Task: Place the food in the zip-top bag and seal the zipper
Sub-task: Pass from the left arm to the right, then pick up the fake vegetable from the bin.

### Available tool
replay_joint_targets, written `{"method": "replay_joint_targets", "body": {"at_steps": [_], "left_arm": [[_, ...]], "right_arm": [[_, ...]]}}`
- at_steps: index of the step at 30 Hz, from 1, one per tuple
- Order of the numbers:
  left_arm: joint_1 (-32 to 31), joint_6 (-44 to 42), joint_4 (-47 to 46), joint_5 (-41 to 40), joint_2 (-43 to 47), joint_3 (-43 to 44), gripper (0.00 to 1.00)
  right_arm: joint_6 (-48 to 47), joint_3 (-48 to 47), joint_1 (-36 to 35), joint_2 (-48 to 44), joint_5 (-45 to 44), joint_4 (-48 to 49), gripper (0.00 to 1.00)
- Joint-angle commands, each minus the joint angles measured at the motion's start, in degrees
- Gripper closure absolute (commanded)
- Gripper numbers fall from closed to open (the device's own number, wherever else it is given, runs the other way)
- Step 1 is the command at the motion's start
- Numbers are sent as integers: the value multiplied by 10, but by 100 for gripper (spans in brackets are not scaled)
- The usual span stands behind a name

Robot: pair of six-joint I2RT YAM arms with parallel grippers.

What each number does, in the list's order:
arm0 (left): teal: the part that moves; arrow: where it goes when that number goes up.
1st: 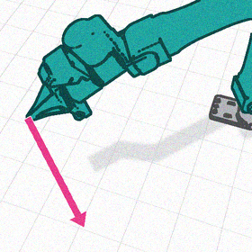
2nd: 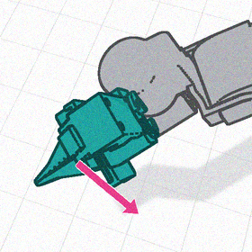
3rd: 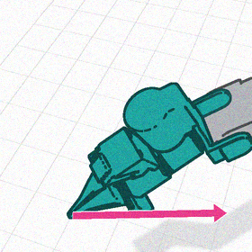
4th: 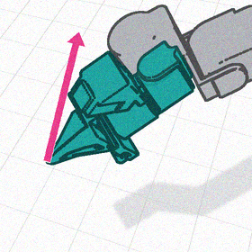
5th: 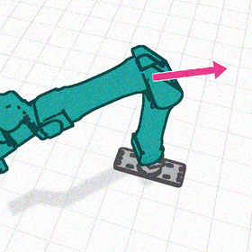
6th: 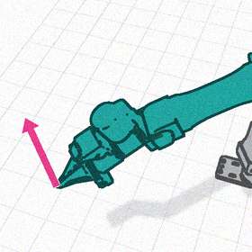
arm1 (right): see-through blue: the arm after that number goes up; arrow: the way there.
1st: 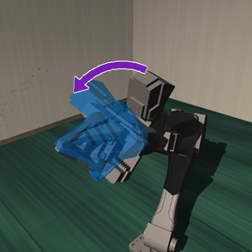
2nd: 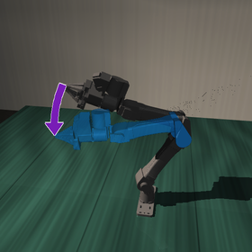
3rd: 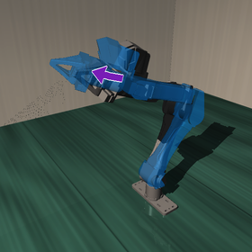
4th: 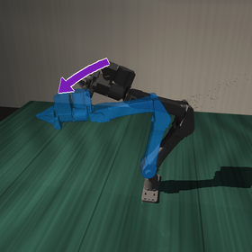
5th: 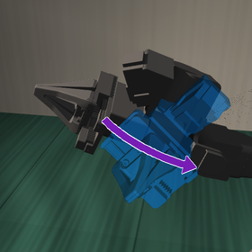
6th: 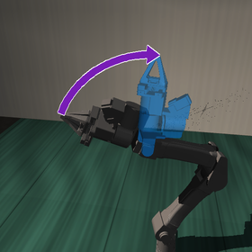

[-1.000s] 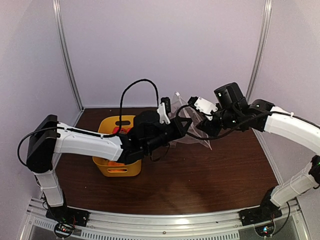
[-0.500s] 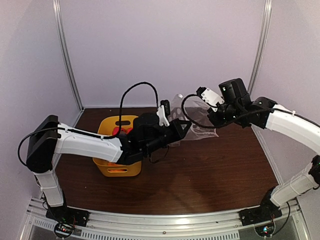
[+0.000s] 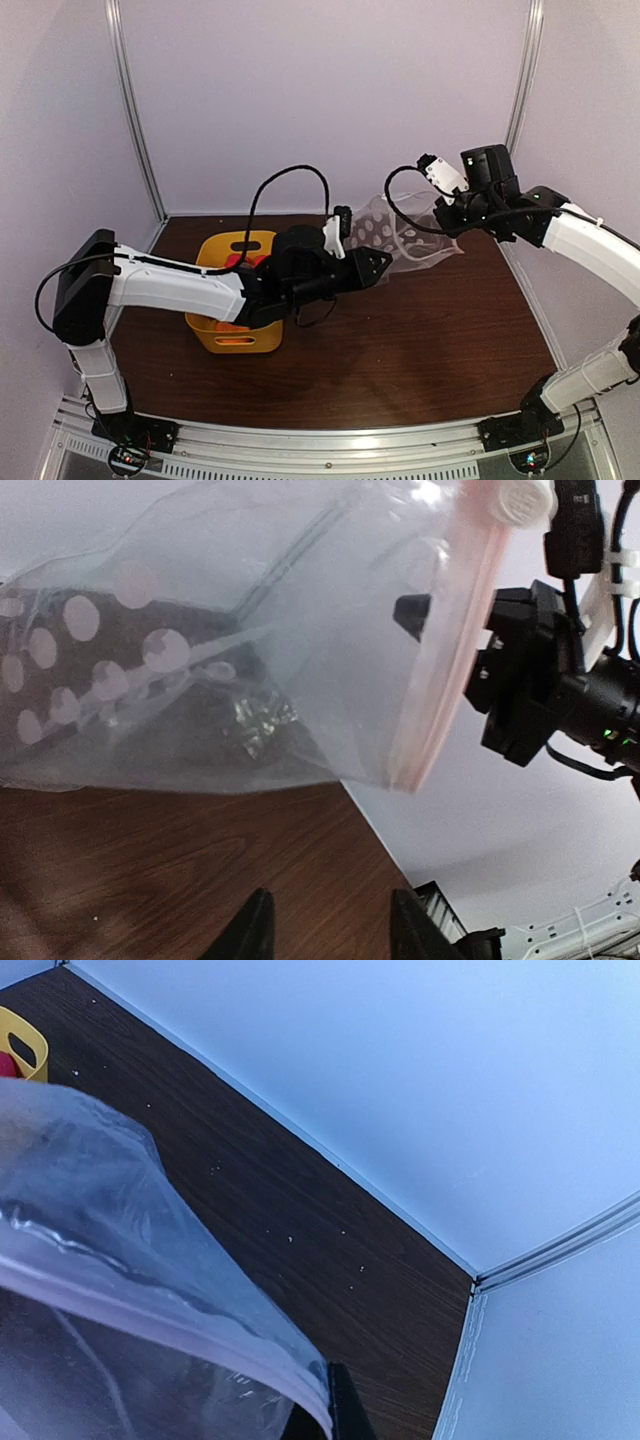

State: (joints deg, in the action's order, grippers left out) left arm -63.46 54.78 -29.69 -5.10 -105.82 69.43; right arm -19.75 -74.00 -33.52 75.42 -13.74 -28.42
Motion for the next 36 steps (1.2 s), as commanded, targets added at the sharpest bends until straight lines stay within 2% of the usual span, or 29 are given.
{"method": "replay_joint_targets", "body": {"at_steps": [1, 4, 7, 11, 14, 20, 22, 24, 27, 31, 36], "left_arm": [[13, -121, 129, 38, 45, 71, 48], [20, -191, 231, -15, 91, 78, 35], [48, -222, 350, -41, 128, 82, 22], [118, -222, 524, -42, 161, 89, 21], [160, -229, 621, -58, 192, 77, 23], [178, -276, 727, -85, 211, 68, 20], [184, -269, 765, -90, 198, 74, 14], [194, -262, 787, -89, 181, 73, 12], [218, -227, 801, -97, 158, 64, 11], [255, -198, 777, -53, 128, 54, 13], [262, -194, 770, -49, 70, 79, 13]], "right_arm": [[-12, -29, 34, -11, -16, -8, 100], [-30, -45, 57, -2, -29, 0, 100], [-41, -73, 78, 21, -46, -5, 100], [-37, -93, 98, 36, -72, -5, 100], [-11, -59, 94, 28, -26, -12, 100], [1, 93, 68, 21, 142, 35, 100], [15, 121, 68, 20, 213, 54, 100], [16, 131, 68, 17, 256, 61, 100], [30, 140, 68, 9, 293, 77, 100], [24, 157, 68, 8, 328, 93, 100], [24, 174, 68, 10, 356, 104, 100]]}}
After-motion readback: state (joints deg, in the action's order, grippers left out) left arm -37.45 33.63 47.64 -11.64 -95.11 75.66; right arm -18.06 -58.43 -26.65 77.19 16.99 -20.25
